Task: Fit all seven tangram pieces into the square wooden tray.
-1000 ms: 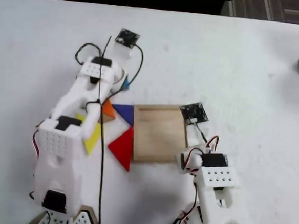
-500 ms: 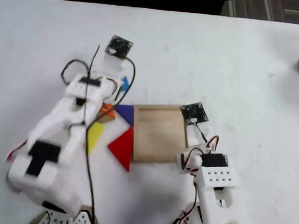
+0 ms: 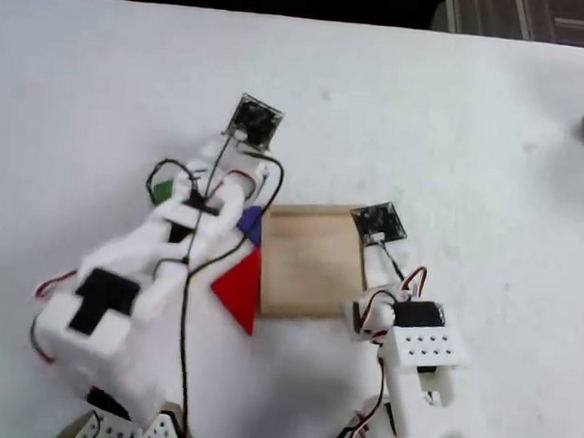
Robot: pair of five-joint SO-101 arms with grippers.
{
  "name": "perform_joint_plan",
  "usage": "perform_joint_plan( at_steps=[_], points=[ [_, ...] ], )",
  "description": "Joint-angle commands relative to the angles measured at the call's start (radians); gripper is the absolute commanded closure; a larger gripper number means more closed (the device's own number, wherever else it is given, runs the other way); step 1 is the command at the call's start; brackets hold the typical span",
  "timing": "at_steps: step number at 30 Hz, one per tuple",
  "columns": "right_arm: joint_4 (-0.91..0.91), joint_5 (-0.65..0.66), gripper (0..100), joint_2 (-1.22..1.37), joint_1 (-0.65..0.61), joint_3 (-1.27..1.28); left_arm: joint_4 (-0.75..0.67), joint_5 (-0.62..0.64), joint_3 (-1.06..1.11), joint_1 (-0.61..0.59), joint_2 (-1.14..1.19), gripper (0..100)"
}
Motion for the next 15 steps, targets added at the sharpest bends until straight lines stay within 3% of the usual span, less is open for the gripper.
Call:
perform_joint_plan(
  at_steps=[1,6,15],
  points=[
    [-0.015,0.034,98.1,-0.018,0.001,-0.006,-0.032,-0.009,-0.133,0.001,0.134,98],
    [-0.015,0.075,98.1,-0.018,0.001,-0.006,-0.014,-0.009,-0.130,0.007,0.163,98],
    [-0.015,0.080,98.1,-0.018,0.002,-0.006,0.273,-0.009,-0.132,-0.044,0.033,98]
  ],
)
